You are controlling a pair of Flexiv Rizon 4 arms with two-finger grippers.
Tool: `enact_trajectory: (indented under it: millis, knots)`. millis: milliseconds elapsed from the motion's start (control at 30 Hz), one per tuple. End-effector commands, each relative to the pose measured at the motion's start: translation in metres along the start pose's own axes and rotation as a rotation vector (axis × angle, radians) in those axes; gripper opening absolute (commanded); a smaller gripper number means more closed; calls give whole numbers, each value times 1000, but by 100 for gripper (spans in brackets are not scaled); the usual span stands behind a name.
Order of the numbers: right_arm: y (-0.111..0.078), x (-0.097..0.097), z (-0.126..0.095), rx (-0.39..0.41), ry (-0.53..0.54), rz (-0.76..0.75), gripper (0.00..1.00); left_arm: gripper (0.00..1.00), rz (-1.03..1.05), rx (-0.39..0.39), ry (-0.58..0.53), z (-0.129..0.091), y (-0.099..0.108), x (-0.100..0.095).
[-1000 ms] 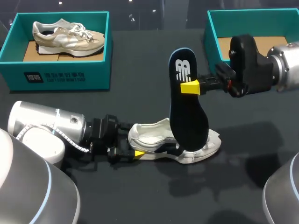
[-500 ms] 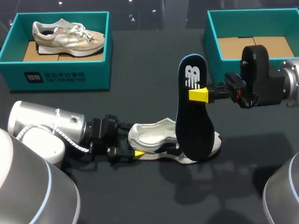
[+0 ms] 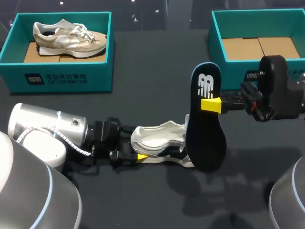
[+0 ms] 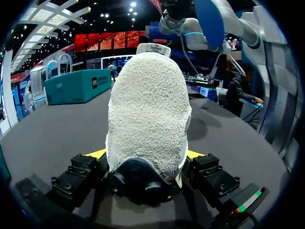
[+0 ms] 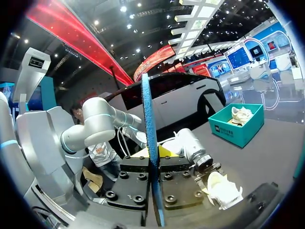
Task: Take the shoe out of the shoebox, open the shoe tongue, remove and reinsert the insole, then place the shoe into the shoebox
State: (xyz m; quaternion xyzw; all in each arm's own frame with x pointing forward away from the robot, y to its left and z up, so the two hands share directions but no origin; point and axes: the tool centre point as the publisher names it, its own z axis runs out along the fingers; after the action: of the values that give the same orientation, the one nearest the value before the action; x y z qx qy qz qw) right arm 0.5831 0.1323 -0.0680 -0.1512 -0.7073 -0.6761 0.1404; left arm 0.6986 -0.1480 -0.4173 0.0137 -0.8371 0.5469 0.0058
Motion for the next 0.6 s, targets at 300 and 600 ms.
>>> enact_trajectory:
  millis: [300,600]
  knots:
    - [-5,6,-2,-3,-21,4,0,0,1,-2,0,1,4,-1]
    - [-5,6,-2,-3,-21,4,0,97,32,-22,8,-8,0,4]
